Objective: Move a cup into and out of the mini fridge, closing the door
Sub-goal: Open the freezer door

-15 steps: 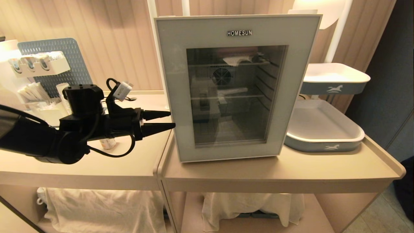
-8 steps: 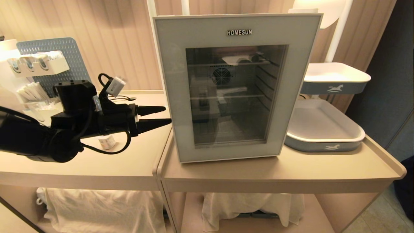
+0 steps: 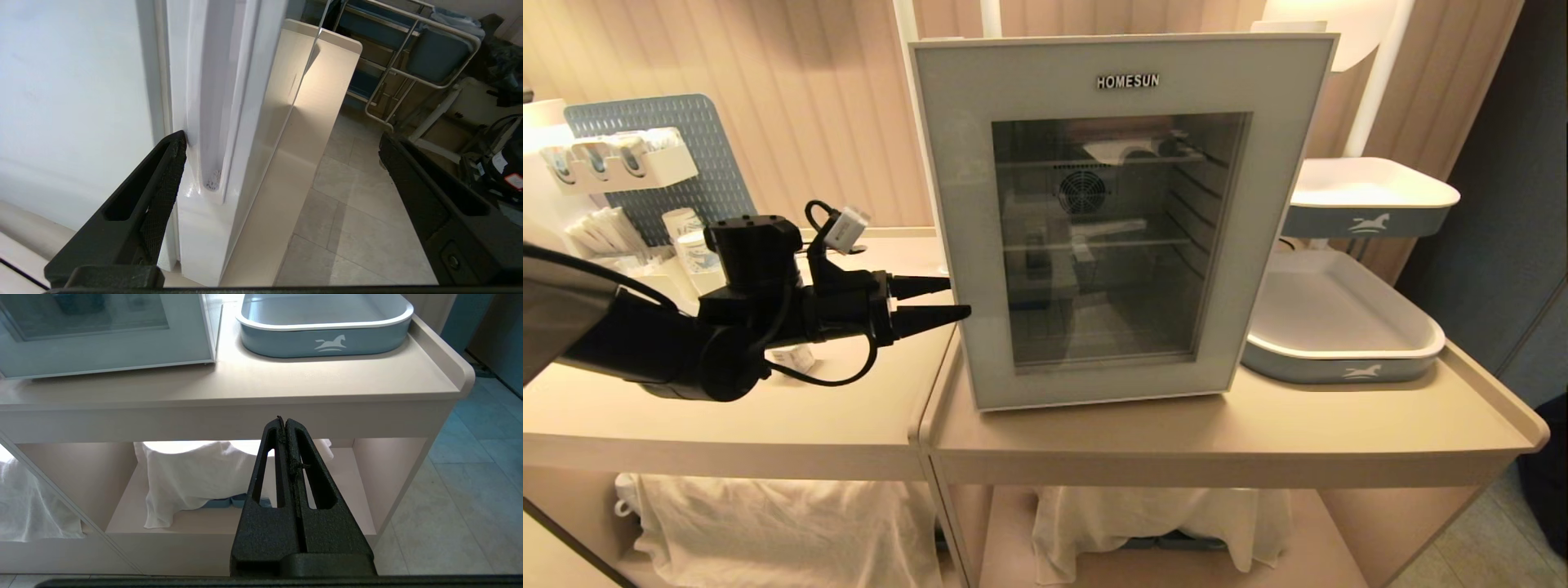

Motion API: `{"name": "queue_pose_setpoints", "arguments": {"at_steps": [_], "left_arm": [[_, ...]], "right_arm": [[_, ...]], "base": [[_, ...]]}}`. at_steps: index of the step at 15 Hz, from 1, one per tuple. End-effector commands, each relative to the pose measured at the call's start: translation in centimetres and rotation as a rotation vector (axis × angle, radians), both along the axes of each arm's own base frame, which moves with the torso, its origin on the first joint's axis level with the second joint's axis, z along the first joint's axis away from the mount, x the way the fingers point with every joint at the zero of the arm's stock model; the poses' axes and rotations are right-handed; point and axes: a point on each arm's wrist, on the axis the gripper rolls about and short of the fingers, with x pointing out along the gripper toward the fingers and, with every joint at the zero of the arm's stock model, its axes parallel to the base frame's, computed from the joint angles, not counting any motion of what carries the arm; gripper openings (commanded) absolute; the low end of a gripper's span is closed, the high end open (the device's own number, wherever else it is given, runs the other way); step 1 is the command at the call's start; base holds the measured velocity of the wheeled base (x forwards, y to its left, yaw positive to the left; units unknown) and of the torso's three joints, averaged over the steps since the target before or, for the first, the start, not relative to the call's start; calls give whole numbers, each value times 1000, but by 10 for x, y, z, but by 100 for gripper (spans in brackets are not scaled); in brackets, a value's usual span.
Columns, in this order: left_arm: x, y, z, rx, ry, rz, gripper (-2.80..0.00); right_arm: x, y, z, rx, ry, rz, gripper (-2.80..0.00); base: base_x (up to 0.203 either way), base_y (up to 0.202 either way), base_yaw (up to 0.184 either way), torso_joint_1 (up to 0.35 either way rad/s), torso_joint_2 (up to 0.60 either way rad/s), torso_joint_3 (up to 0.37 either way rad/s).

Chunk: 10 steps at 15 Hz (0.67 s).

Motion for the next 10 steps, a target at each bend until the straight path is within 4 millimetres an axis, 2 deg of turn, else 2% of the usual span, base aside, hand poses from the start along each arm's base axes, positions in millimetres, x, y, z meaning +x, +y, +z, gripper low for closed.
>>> {"name": "queue_pose_setpoints", "arguments": {"at_steps": [1, 4, 10], "left_arm": [[0, -4, -2, -4, 10, -24, 0], [-3, -15, 1, -28, 60, -92, 0], [-20, -57, 9, -41, 74, -214, 0]], "right_arm": [[0, 0, 0, 0, 0, 1, -280], [0, 0, 0, 0, 0, 1, -280], [0, 0, 0, 0, 0, 1, -280]], "base": [[0, 0, 0, 0, 0, 0], [0, 0, 0, 0, 0, 0], [0, 0, 0, 0, 0, 0]]}}
